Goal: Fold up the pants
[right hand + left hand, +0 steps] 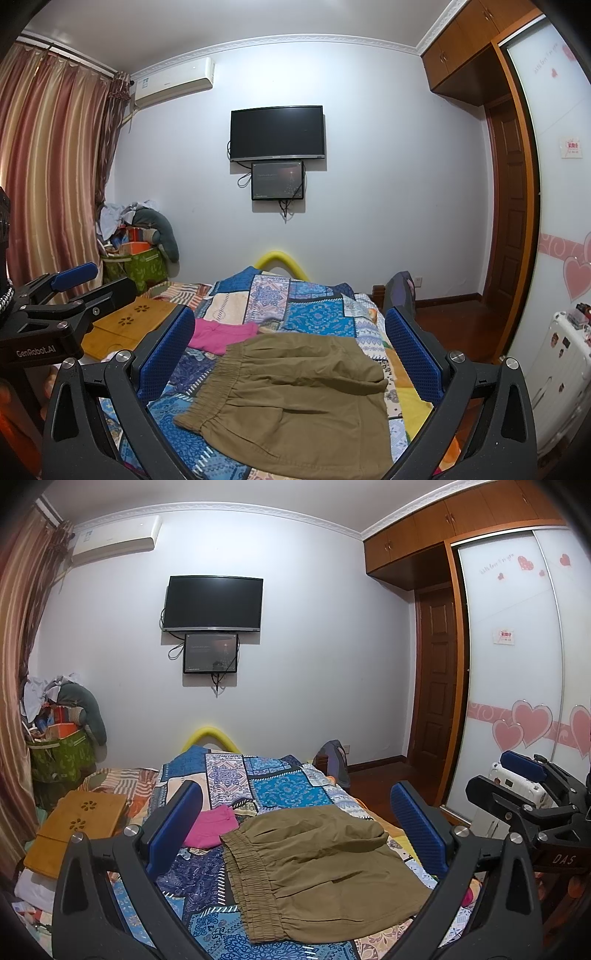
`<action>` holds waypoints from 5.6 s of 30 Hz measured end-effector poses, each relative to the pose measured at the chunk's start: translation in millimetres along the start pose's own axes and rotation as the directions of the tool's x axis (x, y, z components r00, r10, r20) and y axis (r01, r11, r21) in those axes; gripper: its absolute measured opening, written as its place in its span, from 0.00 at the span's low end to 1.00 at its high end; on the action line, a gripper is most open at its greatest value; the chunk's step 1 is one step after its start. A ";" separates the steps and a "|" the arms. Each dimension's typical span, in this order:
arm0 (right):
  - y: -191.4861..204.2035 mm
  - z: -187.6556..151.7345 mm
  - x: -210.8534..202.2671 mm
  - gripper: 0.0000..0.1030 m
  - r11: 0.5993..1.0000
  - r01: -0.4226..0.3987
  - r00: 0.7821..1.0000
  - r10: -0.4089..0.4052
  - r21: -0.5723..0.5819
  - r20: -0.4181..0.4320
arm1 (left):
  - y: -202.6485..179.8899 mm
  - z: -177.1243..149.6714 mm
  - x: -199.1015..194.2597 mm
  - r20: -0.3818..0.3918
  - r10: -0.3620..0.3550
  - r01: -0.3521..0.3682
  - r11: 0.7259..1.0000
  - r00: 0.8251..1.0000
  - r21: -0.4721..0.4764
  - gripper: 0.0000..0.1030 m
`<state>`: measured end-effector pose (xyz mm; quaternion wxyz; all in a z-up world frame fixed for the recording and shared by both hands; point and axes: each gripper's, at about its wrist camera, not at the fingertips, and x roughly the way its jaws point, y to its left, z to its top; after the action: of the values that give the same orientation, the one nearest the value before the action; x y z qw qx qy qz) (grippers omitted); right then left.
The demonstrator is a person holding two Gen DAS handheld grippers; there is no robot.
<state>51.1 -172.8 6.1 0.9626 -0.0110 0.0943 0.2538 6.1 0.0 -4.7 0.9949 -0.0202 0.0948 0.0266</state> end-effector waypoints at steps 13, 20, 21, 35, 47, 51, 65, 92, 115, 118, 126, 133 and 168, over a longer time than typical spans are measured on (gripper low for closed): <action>-3.7 -0.7 0.2 0.99 1.000 0.015 1.000 -0.015 0.004 -0.008 | -10.2 -0.2 7.8 -0.007 -0.015 0.016 1.000 1.000 0.027 1.00; -16.2 -4.5 11.3 1.00 0.999 0.029 0.999 -0.028 0.031 -0.031 | -13.1 -3.4 24.7 -0.018 -0.012 0.013 0.999 1.000 0.047 1.00; -19.5 -5.3 14.3 0.99 0.999 0.033 0.999 -0.032 0.033 -0.043 | -13.9 -4.7 28.5 -0.011 -0.008 0.009 0.999 1.000 0.051 1.00; -98.2 -64.8 94.9 0.99 0.986 0.168 0.944 -0.162 -0.005 -0.288 | 31.7 -38.8 157.3 -0.283 0.062 -0.050 0.998 0.957 0.049 1.00; -153.3 -126.7 177.2 0.91 0.982 0.172 0.832 -0.100 0.082 -0.546 | 89.0 -125.5 269.0 -0.619 0.061 -0.071 0.997 0.783 0.009 1.00; -162.6 -145.1 196.4 0.89 0.985 0.163 0.802 -0.101 0.054 -0.589 | 93.7 -148.2 290.5 -0.677 0.044 -0.059 0.998 0.735 0.001 0.87; -180.4 -179.2 245.4 0.56 0.992 0.041 0.713 0.056 0.122 -0.699 | 101.5 -196.3 325.6 -0.773 -0.083 -0.026 0.991 0.629 -0.128 0.73; -157.9 -171.2 216.7 0.22 0.993 0.007 0.702 0.080 0.119 -0.707 | 117.3 -175.5 313.3 -0.761 -0.079 -0.002 0.994 0.644 -0.105 0.63; -163.5 -178.6 301.5 0.19 0.990 0.062 0.718 0.045 0.128 -0.695 | 130.4 -184.2 362.6 -0.776 -0.081 -0.040 0.990 0.625 -0.136 0.53; -166.3 -182.2 305.6 0.15 0.990 0.065 0.712 0.042 0.125 -0.701 | 123.9 -183.2 361.3 -0.770 -0.038 -0.027 0.997 0.637 -0.072 0.50; -161.6 -184.4 310.0 0.14 0.997 0.048 0.670 0.009 0.056 -0.742 | 134.8 -192.8 361.4 -0.773 -0.070 0.002 0.996 0.631 -0.089 0.53; -169.1 -167.0 297.4 0.16 0.992 0.074 0.687 0.022 0.100 -0.727 | 127.6 -162.6 343.6 -0.747 -0.005 0.000 1.000 0.665 -0.007 0.53; -150.1 -158.2 486.1 0.77 0.991 -0.084 0.643 0.135 0.106 -0.754 | 196.4 -203.4 475.5 -0.789 -0.114 -0.118 0.966 0.604 -0.230 0.82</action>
<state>511.7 -77.9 -244.2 0.8174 -0.0808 0.4967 0.2805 423.0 210.2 -301.3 0.8368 -0.1594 0.5231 0.0281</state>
